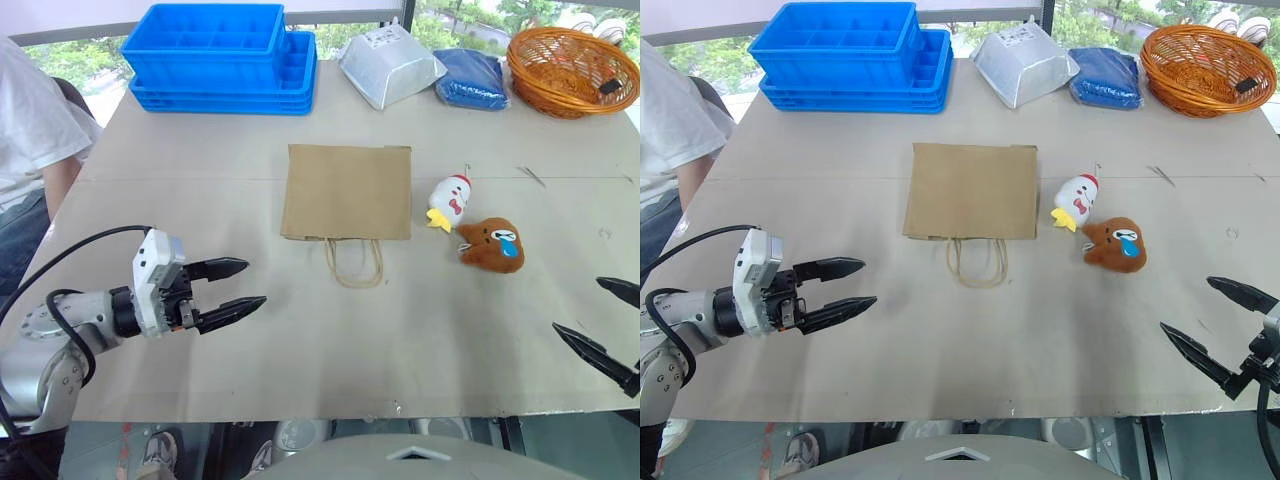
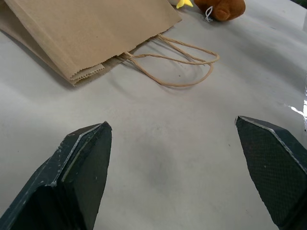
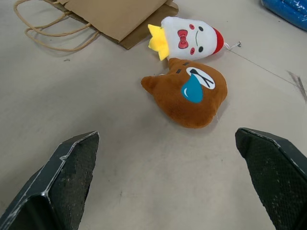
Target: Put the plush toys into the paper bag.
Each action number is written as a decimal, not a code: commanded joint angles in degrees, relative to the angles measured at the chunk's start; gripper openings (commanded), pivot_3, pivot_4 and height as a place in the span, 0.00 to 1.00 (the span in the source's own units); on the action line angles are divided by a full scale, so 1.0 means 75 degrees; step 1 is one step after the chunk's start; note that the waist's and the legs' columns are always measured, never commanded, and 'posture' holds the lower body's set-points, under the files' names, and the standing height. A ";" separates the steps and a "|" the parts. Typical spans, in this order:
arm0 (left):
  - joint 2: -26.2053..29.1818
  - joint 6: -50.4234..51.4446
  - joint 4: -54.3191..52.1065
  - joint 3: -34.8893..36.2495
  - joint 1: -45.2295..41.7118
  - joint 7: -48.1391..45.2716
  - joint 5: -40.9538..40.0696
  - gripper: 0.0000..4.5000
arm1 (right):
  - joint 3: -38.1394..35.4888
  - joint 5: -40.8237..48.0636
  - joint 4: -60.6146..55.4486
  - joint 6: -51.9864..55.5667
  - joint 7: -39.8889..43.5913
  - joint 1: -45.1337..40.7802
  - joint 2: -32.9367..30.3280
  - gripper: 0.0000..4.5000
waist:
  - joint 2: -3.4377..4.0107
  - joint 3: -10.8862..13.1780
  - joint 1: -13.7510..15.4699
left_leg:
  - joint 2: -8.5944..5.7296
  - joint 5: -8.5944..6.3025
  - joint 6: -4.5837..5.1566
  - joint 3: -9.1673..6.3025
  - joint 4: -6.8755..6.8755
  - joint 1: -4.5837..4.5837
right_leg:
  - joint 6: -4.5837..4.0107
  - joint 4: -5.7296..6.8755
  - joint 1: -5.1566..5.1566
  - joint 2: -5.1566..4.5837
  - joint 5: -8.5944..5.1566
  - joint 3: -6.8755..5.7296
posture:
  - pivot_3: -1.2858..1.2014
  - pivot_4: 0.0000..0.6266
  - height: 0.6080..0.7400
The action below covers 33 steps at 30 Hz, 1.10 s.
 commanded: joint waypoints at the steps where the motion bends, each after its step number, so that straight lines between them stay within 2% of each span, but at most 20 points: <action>1: 0.0071 -0.0360 0.0093 -0.0301 -0.0506 -0.0160 0.0189 0.99 | 0.0062 -0.0090 -0.0087 -0.0455 -0.0002 0.0059 0.0161 1.00 | 0.0000 0.0000 0.0011 | 0.0000 0.0000 0.0000 0.0000 0.0000 0.0000 | 0.0000 0.0000 0.0000 0.0000 0.0000 0.0000 | 0.52 0.24 1.00; 3: 0.0041 -0.0541 0.0122 -0.0865 -0.1153 -0.0143 0.0459 0.99 | 0.0365 -0.0126 -0.0198 -0.0599 -0.0209 -0.0064 0.0325 1.00 | -0.0004 -0.0002 0.0136 | -0.0002 0.0000 0.0000 -0.0003 0.0002 0.0000 | 0.0002 0.0000 0.0001 0.0000 -0.0001 -0.0004 | 0.52 0.24 1.00; 8: -0.0039 -0.0726 0.0177 -0.1668 -0.2176 -0.0087 0.0822 0.99 | 0.0703 0.0171 -0.0560 -0.0659 -0.0552 -0.0279 0.0516 1.00 | -0.0002 -0.0002 0.0140 | -0.0006 0.0000 0.0000 0.0007 0.0005 -0.0001 | -0.0026 -0.0001 0.0000 0.0000 0.0018 0.0006 | 0.52 0.24 1.00; 11: 0.0072 -0.1165 0.0278 -0.2523 -0.2912 -0.0533 0.1390 0.99 | 0.0925 0.0533 -0.1072 -0.0635 -0.0498 -0.0135 0.0511 1.00 | 0.0001 -0.0001 0.0142 | -0.0004 0.0000 0.0000 0.0003 0.0004 -0.0001 | -0.0025 -0.0001 -0.0001 0.0005 0.0019 0.0003 | 0.52 0.24 1.00; 16: -0.0321 -0.3380 0.1823 -0.4359 -0.4539 -0.1174 0.3422 0.99 | 0.1577 0.0186 -0.1669 -0.0804 -0.0763 0.0213 0.0651 1.00 | -0.0001 -0.0003 0.0160 | -0.0015 0.0001 0.0000 0.0005 0.0005 0.0000 | -0.0026 -0.0001 0.0005 0.0010 0.0019 0.0007 | 0.52 0.24 1.00; 22: -0.1239 -0.5345 0.3626 -0.5223 -0.5609 -0.1388 0.4396 0.99 | 0.2065 -0.0313 -0.2036 -0.1072 -0.1265 0.0547 0.1051 1.00 | -0.0004 -0.0002 0.0146 | -0.0013 0.0000 0.0002 0.0013 0.0007 -0.0001 | -0.0020 0.0000 0.0001 0.0014 0.0023 0.0018 | 0.52 0.24 1.00; 25: -0.1638 -0.6040 0.4425 -0.5518 -0.5998 -0.1605 0.4642 0.80 | 0.2274 -0.0511 -0.2266 -0.1147 -0.1521 0.0715 0.1223 1.00 | -0.0005 -0.0002 0.0140 | -0.0013 0.0000 0.0002 0.0011 0.0009 -0.0004 | -0.0015 0.0000 0.0001 0.0015 0.0025 0.0016 | 0.52 0.24 1.00; 30: -0.2163 -0.6727 0.5372 -0.5793 -0.6459 -0.1918 0.4772 0.31 | 0.2453 -0.0739 -0.2603 -0.1220 -0.1838 0.1093 0.1404 1.00 | -0.0006 -0.0002 0.0146 | -0.0012 -0.0002 0.0007 0.0013 0.0013 -0.0004 | -0.0008 0.0001 0.0000 0.0016 0.0029 0.0018 | 0.52 0.24 1.00; 33: -0.2360 -0.6248 0.5513 -0.5639 -0.6548 -0.2148 0.4439 0.00 | 0.2602 -0.0757 -0.2653 -0.1367 -0.2065 0.1229 0.1355 1.00 | -0.0006 -0.0003 0.0134 | -0.0012 -0.0003 0.0008 0.0011 0.0014 -0.0005 | -0.0005 0.0002 0.0000 0.0016 0.0029 0.0016 | 0.52 0.24 1.00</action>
